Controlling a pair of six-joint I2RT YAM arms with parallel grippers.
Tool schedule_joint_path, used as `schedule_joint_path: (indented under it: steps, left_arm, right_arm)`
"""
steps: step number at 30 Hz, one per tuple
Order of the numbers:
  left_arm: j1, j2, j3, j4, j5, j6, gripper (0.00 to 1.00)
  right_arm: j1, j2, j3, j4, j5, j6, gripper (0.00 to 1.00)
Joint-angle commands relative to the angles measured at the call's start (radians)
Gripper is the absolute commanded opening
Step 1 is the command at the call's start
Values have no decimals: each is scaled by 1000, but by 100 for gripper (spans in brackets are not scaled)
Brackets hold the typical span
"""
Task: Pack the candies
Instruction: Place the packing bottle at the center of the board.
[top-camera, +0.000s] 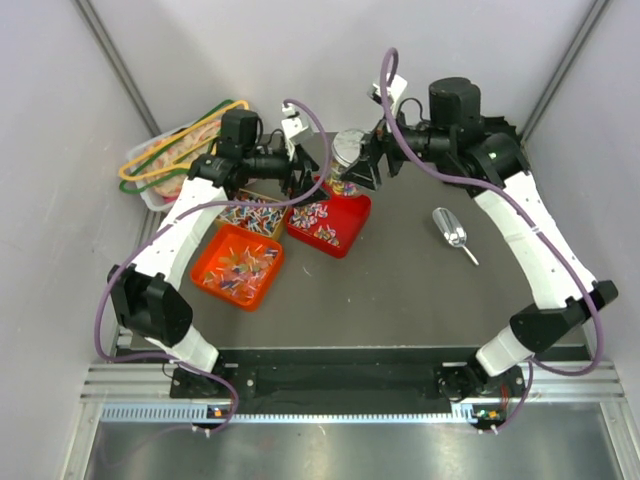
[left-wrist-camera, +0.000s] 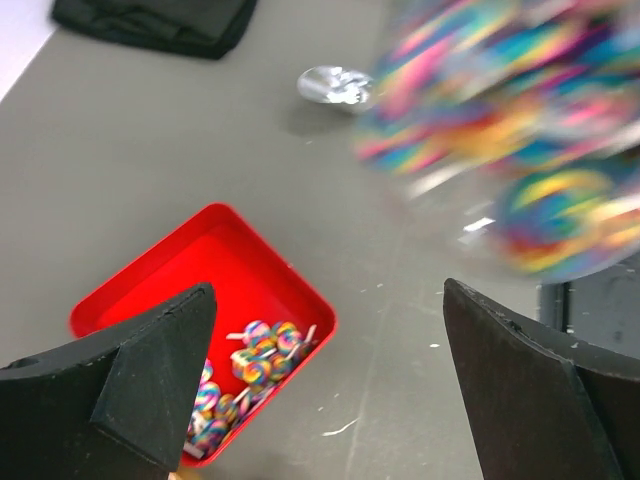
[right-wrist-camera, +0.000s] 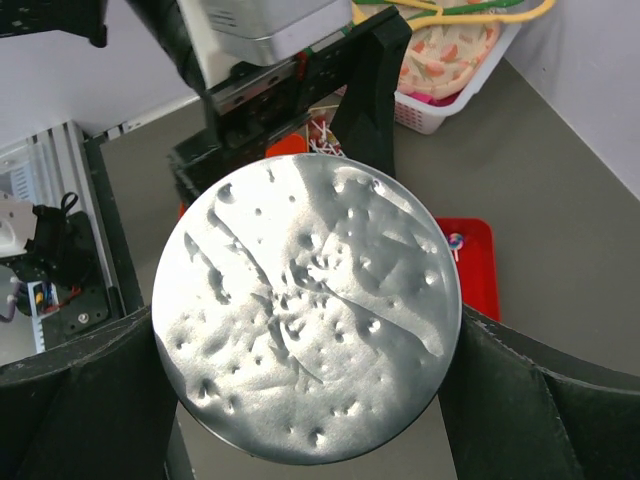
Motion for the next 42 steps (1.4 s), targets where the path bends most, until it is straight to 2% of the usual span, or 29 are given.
schedule_joint_path:
  steps: [1,9,19,28,34,42]
  left_arm:
    - [16,-14,-8,9,-65,27,99]
    - [83,-17,-12,95,-169,-51,99]
    - [151,-9,66,102,-318,-82,99]
    - [224,-41,18,125,-325,-91,99]
    - [238,-64,9,129,-341,-81,99]
    - [240,-83,-14,130,-328,-85,99]
  right_arm:
    - [-25,-97,-39,41,-12,-56,5]
    - [-61,-230,-302,-3,40,-210,6]
    - [-68,-281,-706,162,-41,-270,6]
    - [-64,-244,-921,409,-101,-275,7]
    - [-32,-178,-1053,567,-43,-296,9]
    - [-18,-129,-1120,704,19,-274,9]
